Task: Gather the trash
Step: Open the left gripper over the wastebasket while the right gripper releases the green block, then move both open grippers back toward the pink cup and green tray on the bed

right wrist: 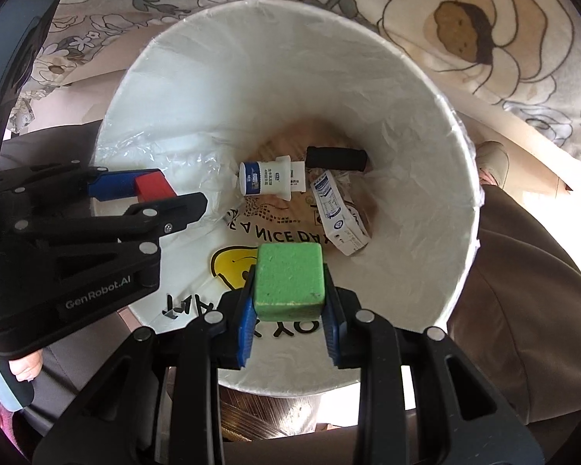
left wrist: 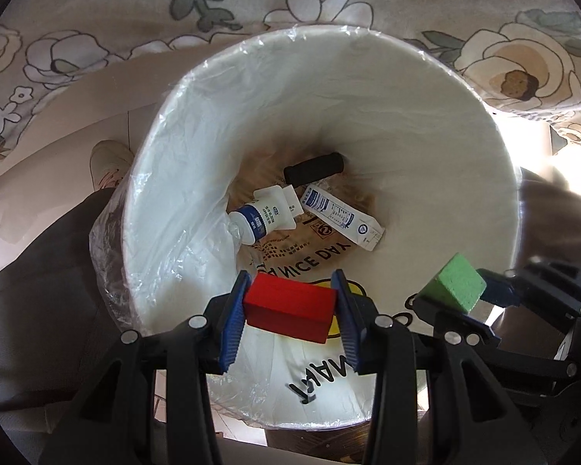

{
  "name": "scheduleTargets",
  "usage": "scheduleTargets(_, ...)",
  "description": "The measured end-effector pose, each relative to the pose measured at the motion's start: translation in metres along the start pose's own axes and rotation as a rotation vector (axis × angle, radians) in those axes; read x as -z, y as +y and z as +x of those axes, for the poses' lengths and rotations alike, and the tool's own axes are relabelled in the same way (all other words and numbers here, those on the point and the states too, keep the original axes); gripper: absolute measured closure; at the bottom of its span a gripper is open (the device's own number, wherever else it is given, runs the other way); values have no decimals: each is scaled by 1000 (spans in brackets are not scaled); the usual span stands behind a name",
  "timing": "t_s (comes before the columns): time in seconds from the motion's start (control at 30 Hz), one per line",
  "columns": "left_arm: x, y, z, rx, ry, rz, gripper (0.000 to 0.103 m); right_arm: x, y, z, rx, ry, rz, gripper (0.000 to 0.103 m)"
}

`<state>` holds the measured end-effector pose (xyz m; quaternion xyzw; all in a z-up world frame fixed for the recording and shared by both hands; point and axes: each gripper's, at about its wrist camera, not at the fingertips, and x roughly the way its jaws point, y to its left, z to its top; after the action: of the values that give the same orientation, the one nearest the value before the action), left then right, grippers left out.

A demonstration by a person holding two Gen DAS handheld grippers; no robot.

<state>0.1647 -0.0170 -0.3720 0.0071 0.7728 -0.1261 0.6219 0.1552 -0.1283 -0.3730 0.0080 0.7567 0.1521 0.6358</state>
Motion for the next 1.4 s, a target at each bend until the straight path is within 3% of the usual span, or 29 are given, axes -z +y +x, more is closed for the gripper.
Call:
scheduleTargets(0.17, -4, -1, 5, 30, 10, -22, 57, -2, 1, 6, 2, 17, -8, 71)
scheduleTargets(0.27, -5, 1, 6, 29, 13, -34, 47, -3, 1, 10, 7, 22, -9, 48)
scheduleTargets(0.67, -1, -1, 0, 5, -7, -39, 44, -3, 2, -5, -7, -15, -10, 48)
scheduleTargets(0.93, 11, 2, -27, -25, -54, -34, 42, 8, 7, -19, -6, -36, 1, 48)
scheduleTargets(1.4, 48, -12, -107, -69, -246, 12, 34, 41, 12, -66, -24, -115, 24, 48)
